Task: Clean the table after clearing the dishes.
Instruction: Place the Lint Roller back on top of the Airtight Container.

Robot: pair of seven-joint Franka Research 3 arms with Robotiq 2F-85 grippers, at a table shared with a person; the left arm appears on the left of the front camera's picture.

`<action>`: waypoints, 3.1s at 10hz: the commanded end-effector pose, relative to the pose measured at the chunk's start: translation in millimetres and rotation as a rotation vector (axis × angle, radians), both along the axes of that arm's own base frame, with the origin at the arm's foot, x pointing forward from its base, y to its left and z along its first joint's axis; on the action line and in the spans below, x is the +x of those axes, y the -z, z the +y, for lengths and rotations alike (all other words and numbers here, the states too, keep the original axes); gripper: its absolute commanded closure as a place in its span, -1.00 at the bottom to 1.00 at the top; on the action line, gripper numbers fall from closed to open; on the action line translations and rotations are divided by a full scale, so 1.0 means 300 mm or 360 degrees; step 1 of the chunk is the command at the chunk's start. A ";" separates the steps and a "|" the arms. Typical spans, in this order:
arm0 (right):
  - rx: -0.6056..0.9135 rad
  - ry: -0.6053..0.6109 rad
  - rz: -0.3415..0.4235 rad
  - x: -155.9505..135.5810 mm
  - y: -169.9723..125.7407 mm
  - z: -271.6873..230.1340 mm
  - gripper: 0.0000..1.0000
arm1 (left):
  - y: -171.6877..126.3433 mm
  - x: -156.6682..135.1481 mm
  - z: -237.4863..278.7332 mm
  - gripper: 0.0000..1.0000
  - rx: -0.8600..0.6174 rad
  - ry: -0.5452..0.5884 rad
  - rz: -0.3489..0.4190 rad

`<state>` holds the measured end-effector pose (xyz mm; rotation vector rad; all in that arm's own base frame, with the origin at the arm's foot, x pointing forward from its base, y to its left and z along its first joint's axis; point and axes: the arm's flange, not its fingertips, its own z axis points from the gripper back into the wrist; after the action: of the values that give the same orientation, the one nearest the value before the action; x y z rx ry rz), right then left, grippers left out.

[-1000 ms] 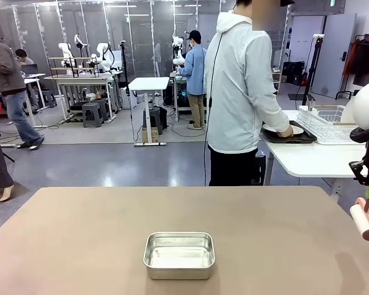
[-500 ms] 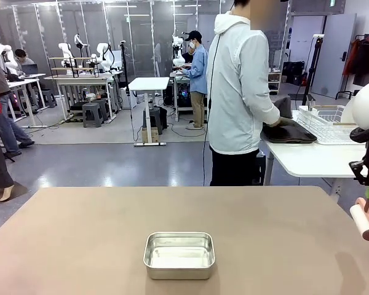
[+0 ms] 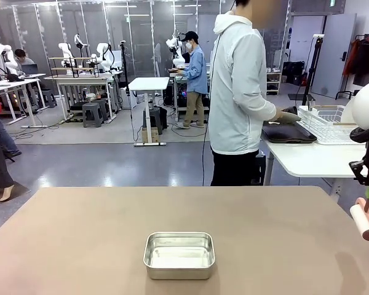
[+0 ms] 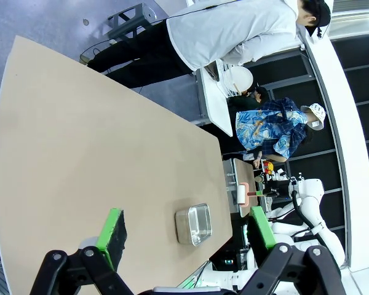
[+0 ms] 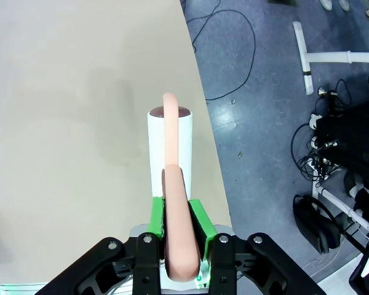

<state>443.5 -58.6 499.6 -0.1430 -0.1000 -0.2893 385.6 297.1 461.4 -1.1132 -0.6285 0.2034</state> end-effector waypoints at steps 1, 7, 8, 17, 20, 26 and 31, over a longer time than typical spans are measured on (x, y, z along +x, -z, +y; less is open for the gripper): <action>-0.0004 -0.0001 -0.0020 0.000 -0.006 0.000 0.94 | -0.004 -0.008 0.009 -1.00 0.0007 0.0024 -0.0016; -0.0288 -0.0717 -0.0283 -0.055 -0.240 0.323 0.55 | -0.004 -0.008 0.009 -1.00 0.0007 0.0024 -0.0016; -0.0297 -0.0937 -0.0249 -0.070 -0.258 0.414 0.55 | -0.004 -0.008 0.009 -1.00 0.0007 0.0024 -0.0016; -0.0074 -0.2353 -0.0264 -0.371 -0.246 1.239 0.55 | -0.004 -0.008 0.009 -1.00 0.0007 0.0024 -0.0016; -0.0016 -0.2560 -0.0185 -0.408 -0.178 1.377 0.55 | -0.004 -0.008 0.009 -1.00 0.0007 0.0024 -0.0016; -0.0035 -0.2481 -0.0193 -0.416 -0.173 1.371 0.55 | -0.004 -0.008 0.009 -1.00 0.0007 0.0024 -0.0016; -0.0070 -0.2917 0.0078 -0.286 -0.092 1.565 0.55 | -0.004 -0.008 0.009 -1.00 0.0007 0.0024 -0.0016</action>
<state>347.4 404.0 522.3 -0.0640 -0.1891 1.4881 385.8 296.9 461.3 -1.1134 -0.6280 0.2028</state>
